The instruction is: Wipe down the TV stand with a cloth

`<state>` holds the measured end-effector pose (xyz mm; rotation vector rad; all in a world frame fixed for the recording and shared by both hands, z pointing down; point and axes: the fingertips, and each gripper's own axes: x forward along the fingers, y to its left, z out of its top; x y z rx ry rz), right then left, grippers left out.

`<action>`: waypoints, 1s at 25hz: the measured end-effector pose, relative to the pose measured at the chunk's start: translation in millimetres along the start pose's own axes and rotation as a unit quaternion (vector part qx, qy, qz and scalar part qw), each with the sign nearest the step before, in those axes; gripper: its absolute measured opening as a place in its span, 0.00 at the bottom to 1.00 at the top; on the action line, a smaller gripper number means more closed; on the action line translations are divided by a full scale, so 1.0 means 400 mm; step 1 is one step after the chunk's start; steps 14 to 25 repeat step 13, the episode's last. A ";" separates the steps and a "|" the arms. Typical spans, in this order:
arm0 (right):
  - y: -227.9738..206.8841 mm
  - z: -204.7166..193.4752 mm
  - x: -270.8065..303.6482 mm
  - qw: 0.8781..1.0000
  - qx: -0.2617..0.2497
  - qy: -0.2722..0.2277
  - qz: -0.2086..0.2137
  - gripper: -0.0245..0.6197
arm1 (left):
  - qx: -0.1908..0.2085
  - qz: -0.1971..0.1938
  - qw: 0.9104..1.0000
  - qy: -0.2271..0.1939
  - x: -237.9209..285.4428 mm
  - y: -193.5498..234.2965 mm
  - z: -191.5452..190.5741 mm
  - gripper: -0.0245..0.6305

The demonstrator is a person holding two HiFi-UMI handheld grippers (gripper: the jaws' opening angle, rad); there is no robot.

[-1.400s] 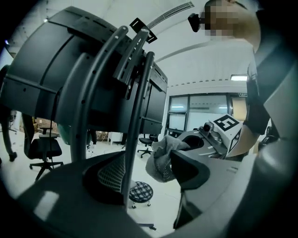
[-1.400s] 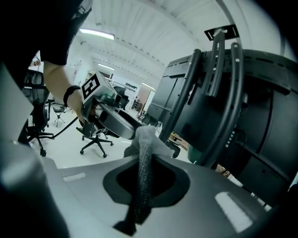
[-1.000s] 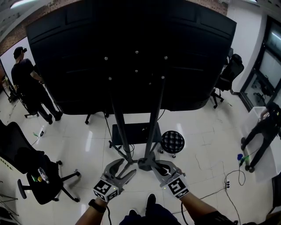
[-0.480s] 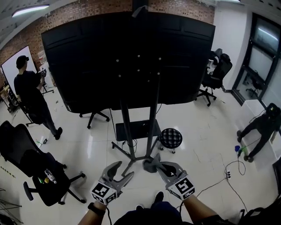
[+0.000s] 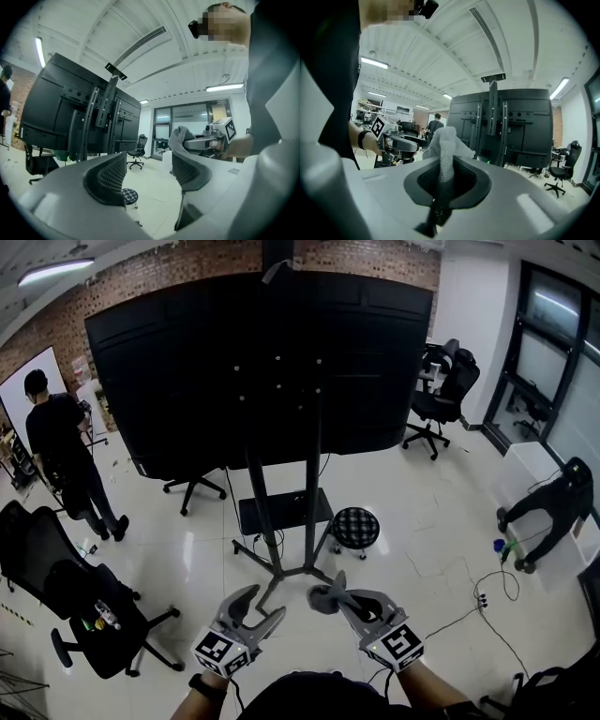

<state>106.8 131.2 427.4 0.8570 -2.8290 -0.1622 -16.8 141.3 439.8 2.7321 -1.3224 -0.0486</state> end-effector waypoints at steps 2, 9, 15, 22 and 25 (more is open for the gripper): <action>-0.001 0.012 -0.016 1.000 -0.001 -0.006 -0.003 0.06 | 0.002 -0.005 1.000 -0.002 0.002 -0.022 0.011 0.54; 0.011 0.027 -0.061 1.000 -0.004 -0.015 0.009 0.06 | 0.001 -0.010 1.000 -0.010 0.019 -0.069 0.024 0.54; 0.013 0.020 -0.080 1.000 0.000 -0.009 0.017 0.06 | 0.007 -0.014 1.000 -0.009 0.023 -0.096 0.023 0.54; 0.013 0.020 -0.080 1.000 0.000 -0.009 0.017 0.06 | 0.007 -0.014 1.000 -0.009 0.023 -0.096 0.023 0.54; 0.013 0.020 -0.080 1.000 0.000 -0.009 0.017 0.06 | 0.007 -0.014 1.000 -0.009 0.023 -0.096 0.023 0.54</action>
